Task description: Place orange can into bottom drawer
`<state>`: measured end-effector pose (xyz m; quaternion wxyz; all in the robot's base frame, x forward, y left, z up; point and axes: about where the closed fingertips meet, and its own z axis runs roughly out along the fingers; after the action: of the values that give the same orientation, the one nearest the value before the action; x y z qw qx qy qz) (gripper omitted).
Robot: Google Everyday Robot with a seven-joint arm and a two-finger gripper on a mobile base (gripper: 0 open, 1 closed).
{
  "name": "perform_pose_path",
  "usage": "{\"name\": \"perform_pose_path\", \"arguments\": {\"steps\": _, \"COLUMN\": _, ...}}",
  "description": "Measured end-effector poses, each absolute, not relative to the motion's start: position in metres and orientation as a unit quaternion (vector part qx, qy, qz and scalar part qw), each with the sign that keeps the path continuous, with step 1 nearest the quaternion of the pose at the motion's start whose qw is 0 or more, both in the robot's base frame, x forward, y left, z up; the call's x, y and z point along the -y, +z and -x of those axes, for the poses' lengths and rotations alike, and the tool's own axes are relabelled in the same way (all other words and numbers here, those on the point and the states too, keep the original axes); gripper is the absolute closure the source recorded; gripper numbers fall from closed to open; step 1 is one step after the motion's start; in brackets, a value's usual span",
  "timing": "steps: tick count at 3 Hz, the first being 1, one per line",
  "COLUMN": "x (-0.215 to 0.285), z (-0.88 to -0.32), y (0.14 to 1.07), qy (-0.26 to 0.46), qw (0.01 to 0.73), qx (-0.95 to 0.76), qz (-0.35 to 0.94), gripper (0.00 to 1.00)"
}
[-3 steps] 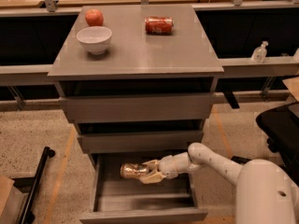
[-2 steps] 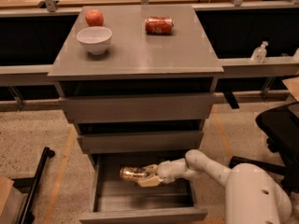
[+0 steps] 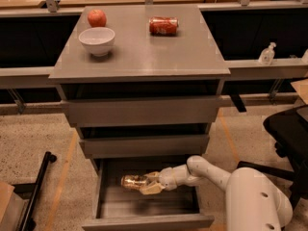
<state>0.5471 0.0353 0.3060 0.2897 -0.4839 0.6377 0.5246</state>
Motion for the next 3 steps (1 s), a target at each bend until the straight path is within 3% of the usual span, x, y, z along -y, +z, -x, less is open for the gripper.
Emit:
{"name": "perform_pose_path", "arguments": {"steps": 1, "x": -0.044, "z": -0.549, "y": 0.289, "qy": 0.512, "qw": 0.261, "qx": -0.646, "qz": 0.502, "gripper": 1.0}}
{"name": "perform_pose_path", "arguments": {"steps": 3, "x": -0.047, "z": -0.544, "y": 0.238, "qy": 0.513, "qw": 0.219, "qx": -0.667, "qz": 0.495, "gripper": 0.59}}
